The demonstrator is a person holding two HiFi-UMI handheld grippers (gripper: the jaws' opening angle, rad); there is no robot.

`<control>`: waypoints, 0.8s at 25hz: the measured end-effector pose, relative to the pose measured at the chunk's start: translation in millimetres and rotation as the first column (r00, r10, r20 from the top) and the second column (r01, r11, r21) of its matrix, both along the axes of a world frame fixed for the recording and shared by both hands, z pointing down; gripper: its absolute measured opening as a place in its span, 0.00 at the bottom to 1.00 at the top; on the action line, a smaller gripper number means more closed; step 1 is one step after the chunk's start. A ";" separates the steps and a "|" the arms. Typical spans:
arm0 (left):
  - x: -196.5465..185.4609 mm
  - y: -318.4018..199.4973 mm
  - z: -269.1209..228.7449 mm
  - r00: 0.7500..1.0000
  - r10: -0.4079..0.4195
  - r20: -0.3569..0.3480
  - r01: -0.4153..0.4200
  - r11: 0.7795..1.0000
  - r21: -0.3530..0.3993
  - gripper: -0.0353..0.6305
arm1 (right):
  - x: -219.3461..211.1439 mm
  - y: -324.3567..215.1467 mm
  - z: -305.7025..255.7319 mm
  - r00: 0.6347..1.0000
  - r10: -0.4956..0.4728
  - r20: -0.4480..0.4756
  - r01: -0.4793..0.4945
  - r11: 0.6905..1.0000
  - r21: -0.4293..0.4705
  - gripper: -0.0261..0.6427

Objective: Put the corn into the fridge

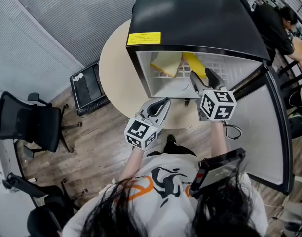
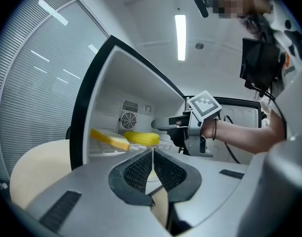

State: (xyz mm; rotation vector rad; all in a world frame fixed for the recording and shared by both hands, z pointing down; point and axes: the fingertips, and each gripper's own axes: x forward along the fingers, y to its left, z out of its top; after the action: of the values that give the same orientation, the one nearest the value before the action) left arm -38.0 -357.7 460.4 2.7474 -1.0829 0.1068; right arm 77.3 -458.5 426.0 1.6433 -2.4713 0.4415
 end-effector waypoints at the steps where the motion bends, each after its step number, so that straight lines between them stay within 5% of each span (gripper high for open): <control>1: 0.8 2.7 1.3 1.000 0.005 0.001 -0.005 1.000 -0.002 0.08 | -2.8 7.3 -2.5 1.000 -0.006 0.025 0.006 1.000 0.006 0.42; 6: 3.0 13.3 2.9 1.000 0.026 0.003 -0.025 1.000 -0.003 0.08 | -15.8 41.0 -10.7 0.991 -0.015 0.135 0.010 0.999 0.042 0.40; 20: -6.1 72.9 1.1 0.999 0.038 -0.010 -0.038 0.999 -0.001 0.08 | -38.8 133.1 15.7 0.977 0.012 0.214 -0.011 1.000 -0.008 0.21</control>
State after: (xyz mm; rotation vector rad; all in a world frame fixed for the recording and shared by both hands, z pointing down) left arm -44.1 -284.8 461.5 2.7647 -1.0280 0.0984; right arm 38.5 -325.4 441.7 1.6896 -2.6070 0.6613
